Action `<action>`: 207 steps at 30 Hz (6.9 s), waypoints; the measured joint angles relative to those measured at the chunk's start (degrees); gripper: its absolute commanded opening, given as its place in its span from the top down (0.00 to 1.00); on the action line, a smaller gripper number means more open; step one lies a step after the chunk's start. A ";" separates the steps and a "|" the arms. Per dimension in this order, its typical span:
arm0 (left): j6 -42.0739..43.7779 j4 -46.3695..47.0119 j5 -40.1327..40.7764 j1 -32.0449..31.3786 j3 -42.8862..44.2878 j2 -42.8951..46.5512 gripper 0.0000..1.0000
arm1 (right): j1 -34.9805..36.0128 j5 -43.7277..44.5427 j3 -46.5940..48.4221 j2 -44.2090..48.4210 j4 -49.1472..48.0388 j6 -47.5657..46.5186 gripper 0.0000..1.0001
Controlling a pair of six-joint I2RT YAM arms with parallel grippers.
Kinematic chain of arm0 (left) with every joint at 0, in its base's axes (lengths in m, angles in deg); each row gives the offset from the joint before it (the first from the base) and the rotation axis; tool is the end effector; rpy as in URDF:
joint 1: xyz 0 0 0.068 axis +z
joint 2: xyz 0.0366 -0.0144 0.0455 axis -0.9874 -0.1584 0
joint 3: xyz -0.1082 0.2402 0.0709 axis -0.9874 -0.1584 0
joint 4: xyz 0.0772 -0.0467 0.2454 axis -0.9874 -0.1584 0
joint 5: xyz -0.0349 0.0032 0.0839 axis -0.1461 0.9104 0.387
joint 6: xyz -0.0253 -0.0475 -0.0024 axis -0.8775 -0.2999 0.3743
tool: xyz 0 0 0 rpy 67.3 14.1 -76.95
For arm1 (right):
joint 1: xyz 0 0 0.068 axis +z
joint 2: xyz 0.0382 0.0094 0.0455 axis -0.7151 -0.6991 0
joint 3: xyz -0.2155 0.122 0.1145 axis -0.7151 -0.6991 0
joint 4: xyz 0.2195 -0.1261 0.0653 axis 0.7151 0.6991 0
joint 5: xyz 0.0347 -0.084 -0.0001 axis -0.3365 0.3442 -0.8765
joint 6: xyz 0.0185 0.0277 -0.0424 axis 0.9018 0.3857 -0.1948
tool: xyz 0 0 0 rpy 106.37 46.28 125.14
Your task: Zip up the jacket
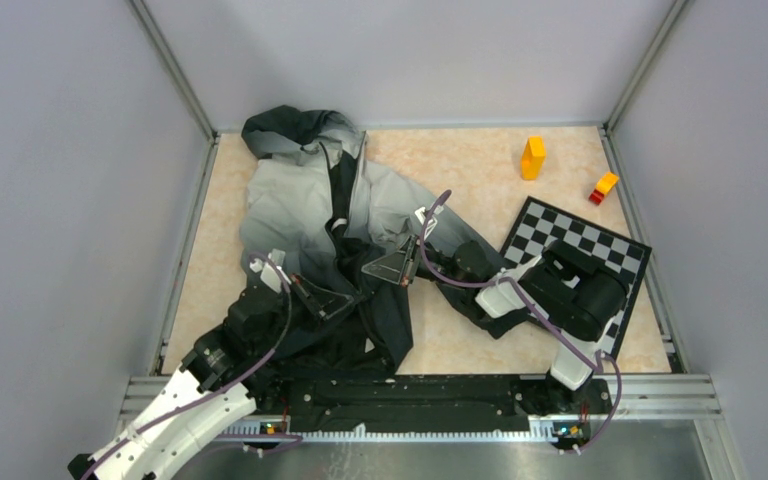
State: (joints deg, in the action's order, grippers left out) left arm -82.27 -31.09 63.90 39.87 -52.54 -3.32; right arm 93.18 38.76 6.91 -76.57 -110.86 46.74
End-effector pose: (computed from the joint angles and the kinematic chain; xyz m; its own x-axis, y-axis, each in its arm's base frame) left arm 0.0814 -0.0727 0.2515 -0.7272 -0.6329 -0.2658 -0.0418 0.4273 -0.9032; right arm 0.2074 0.2509 0.1885 -0.7840 0.3113 -0.5371 -0.5698 -0.0174 0.8216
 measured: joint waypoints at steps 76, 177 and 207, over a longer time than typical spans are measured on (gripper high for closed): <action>31.98 -17.14 -7.04 0.00 9.14 1.55 1.00 | 30.40 20.13 -9.20 25.90 25.75 -93.85 0.33; 31.21 -18.32 -6.27 0.00 9.14 1.55 1.00 | 32.98 33.27 -6.82 7.89 3.80 -102.47 1.00; 35.56 -27.32 -8.31 0.00 14.99 -6.21 0.46 | 33.73 52.09 5.51 12.70 25.05 -94.29 1.00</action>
State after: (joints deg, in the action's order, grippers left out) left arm -46.71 -58.41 55.59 39.87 -37.55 -9.53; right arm 126.90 90.84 12.42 -63.87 -85.81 -47.55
